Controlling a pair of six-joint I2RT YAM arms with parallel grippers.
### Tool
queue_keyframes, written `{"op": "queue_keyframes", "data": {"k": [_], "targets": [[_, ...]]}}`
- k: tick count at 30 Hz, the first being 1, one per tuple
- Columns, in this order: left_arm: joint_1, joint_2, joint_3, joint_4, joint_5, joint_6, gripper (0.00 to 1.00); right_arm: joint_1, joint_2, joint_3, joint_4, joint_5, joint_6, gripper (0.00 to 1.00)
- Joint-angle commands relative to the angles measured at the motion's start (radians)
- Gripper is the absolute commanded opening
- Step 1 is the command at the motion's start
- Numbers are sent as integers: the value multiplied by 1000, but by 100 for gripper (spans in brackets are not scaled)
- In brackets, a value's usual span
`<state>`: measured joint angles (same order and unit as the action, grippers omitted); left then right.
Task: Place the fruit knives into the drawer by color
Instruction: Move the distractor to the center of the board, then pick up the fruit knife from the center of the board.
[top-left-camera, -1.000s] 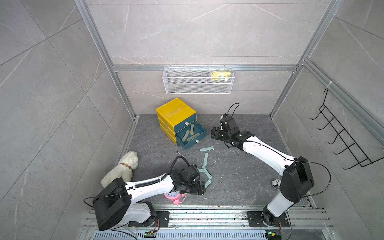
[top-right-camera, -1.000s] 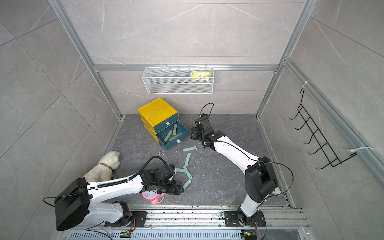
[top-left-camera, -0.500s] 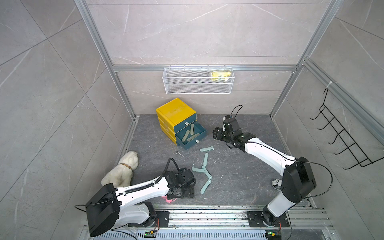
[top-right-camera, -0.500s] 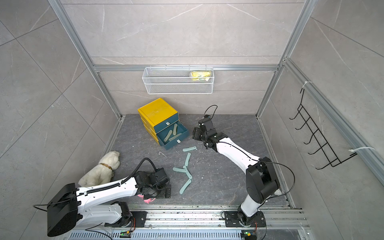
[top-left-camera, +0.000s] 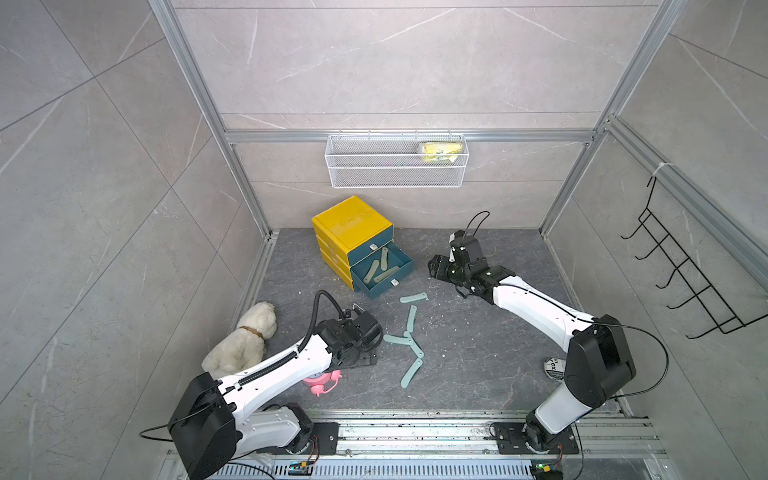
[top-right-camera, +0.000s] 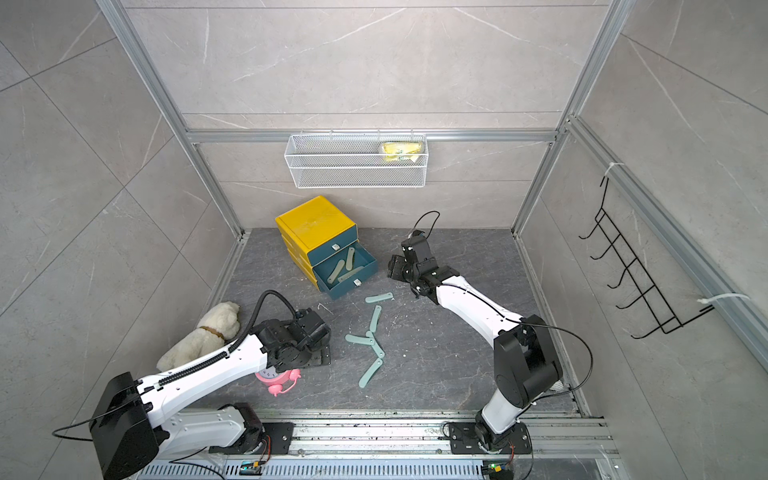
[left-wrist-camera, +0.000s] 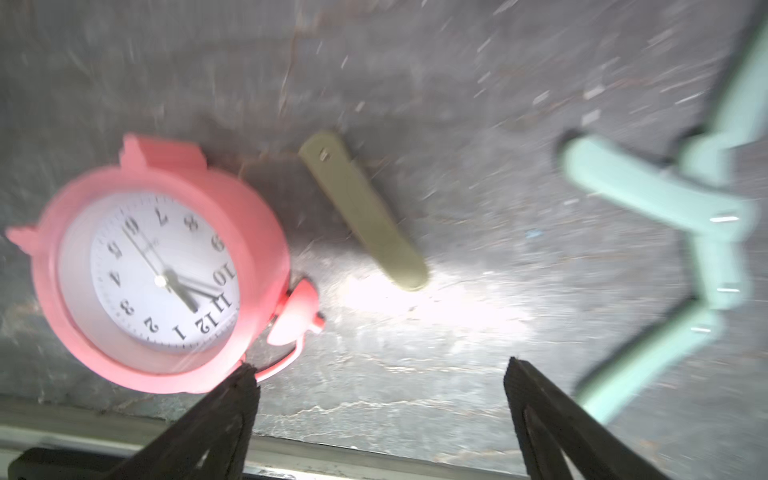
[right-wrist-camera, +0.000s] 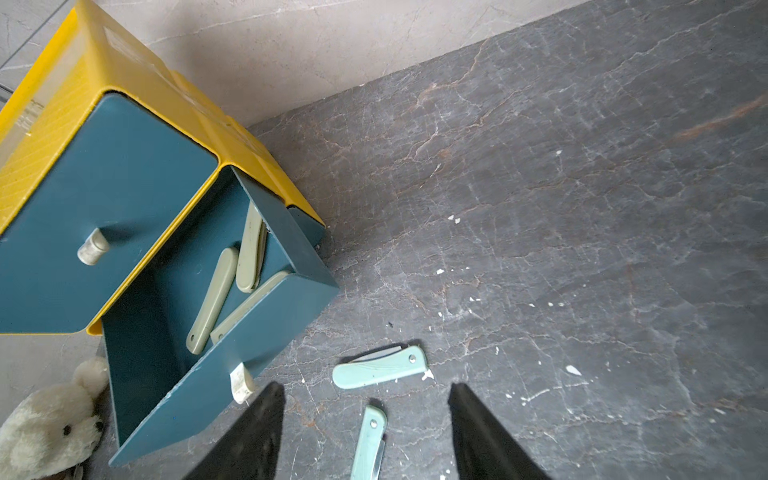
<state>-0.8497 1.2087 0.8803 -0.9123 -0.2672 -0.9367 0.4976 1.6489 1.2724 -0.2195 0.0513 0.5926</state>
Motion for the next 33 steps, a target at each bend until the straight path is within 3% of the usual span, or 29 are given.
{"op": "queue_keyframes", "data": {"k": [1, 7, 13, 29, 33], "targets": [[-21, -4, 65, -73, -34, 24, 96, -8, -29, -15, 27, -17, 18, 65], [-15, 71, 44, 23, -19, -41, 96, -28, -41, -33, 25, -21, 17, 65], [82, 113, -62, 216, 99, -77, 89, -55, -66, -68, 33, -30, 20, 65], [161, 241, -88, 220, 131, -114, 76, -99, -97, -120, 71, -57, 55, 65], [185, 293, -89, 239, 139, -104, 66, -106, -98, -124, 76, -63, 59, 65]]}}
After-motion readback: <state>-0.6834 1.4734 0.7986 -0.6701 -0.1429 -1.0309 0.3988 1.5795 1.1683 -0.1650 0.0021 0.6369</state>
